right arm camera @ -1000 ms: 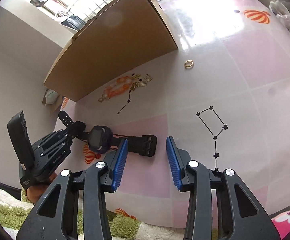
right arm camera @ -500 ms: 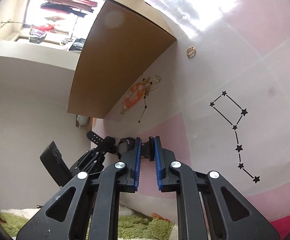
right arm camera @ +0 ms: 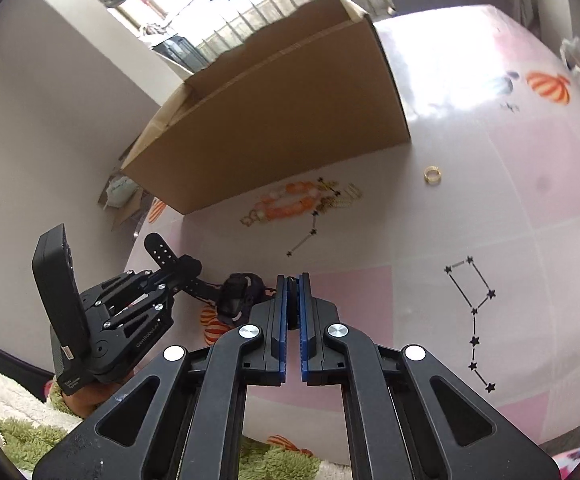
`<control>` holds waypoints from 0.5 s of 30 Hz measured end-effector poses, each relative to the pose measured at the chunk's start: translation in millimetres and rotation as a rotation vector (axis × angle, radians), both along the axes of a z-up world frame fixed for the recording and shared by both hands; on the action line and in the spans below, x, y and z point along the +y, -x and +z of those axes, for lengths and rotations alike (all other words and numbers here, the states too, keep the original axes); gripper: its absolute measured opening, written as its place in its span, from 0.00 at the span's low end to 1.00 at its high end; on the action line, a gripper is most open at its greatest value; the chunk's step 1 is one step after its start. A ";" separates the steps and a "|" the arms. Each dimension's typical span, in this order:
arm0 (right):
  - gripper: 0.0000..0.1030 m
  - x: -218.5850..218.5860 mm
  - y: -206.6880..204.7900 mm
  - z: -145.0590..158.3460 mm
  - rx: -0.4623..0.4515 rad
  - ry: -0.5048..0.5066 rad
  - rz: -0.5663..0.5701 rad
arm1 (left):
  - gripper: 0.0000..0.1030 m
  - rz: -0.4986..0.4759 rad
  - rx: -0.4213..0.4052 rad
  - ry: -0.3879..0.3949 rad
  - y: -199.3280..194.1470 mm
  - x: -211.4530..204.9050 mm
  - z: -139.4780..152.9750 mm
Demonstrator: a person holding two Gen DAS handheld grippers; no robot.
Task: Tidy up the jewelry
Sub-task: 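Lift the smartwatch into the box and open the right tool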
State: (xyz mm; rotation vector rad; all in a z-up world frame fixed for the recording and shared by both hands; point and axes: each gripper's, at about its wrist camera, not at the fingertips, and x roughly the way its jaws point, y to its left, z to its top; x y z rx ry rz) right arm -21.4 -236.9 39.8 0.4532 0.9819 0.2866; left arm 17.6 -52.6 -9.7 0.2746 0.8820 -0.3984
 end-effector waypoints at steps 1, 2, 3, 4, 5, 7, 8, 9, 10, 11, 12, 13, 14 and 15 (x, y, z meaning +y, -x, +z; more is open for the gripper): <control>0.03 3.2 0.6 7.6 -0.023 0.016 0.013 | 0.06 -0.013 -0.019 0.004 2.7 -1.1 6.6; 0.03 6.8 1.0 16.0 -0.050 0.032 0.030 | 0.05 -0.022 -0.042 0.009 5.4 -2.1 14.7; 0.03 11.1 -0.6 24.5 -0.071 0.043 0.045 | 0.04 -0.031 -0.060 0.020 7.6 -2.6 22.8; 0.03 13.5 -0.9 32.6 -0.095 0.057 0.056 | 0.04 -0.044 -0.075 0.032 9.1 -2.9 31.4; 0.03 12.4 -1.6 41.8 -0.119 0.072 0.065 | 0.04 -0.053 -0.096 0.038 10.3 -3.0 41.1; 0.03 1.7 -3.1 63.5 -0.167 0.082 0.081 | 0.04 -0.067 -0.128 0.057 9.7 -2.3 61.5; 0.03 0.4 -5.9 76.0 -0.201 0.084 0.091 | 0.04 -0.074 -0.145 0.073 8.0 -1.2 73.4; 0.03 -2.3 -10.7 87.0 -0.230 0.089 0.097 | 0.04 -0.077 -0.166 0.084 5.2 0.2 84.7; 0.03 -4.3 -15.1 99.2 -0.266 0.094 0.107 | 0.04 -0.081 -0.186 0.094 1.8 1.3 96.5; 0.03 -5.8 -19.9 109.8 -0.297 0.094 0.119 | 0.04 -0.087 -0.207 0.107 -3.5 2.2 108.7; 0.03 -7.3 -27.9 120.7 -0.328 0.094 0.135 | 0.04 -0.091 -0.221 0.120 -9.7 3.4 119.0; 0.03 -8.5 -37.2 128.4 -0.347 0.095 0.147 | 0.04 -0.091 -0.232 0.130 -18.3 3.9 128.5; 0.03 -9.8 -49.6 136.1 -0.364 0.097 0.163 | 0.04 -0.087 -0.232 0.141 -30.2 4.3 136.8; 0.03 -10.8 -61.7 140.8 -0.375 0.099 0.175 | 0.04 -0.084 -0.223 0.154 -42.4 4.1 142.4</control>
